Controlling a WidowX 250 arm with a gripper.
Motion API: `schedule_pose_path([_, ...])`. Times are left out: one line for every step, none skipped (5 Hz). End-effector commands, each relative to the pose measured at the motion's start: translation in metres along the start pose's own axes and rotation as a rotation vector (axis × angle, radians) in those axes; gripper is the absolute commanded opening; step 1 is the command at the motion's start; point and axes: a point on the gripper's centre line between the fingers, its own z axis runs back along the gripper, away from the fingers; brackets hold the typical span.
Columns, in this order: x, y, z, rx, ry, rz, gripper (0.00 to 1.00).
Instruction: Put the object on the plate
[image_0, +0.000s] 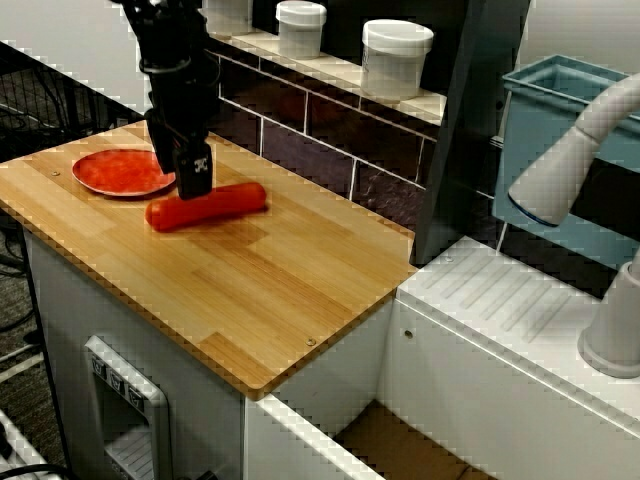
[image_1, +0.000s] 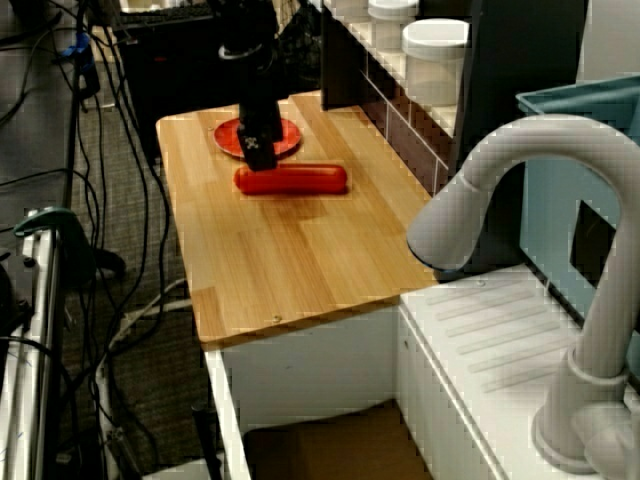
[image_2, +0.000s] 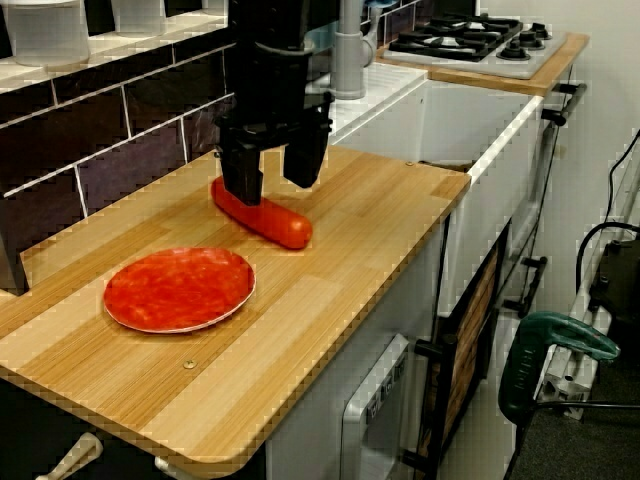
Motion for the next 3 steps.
schedule_pose_path([-0.002,-0.002,-0.012,0.045,-0.013,-0.002,1.00])
schedule_pose_path([-0.005,-0.005,-0.019,0.041,-0.001,-0.003,1.00])
schedule_pose_path([-0.004,-0.003,-0.022,0.047,0.009,-0.002,1.00])
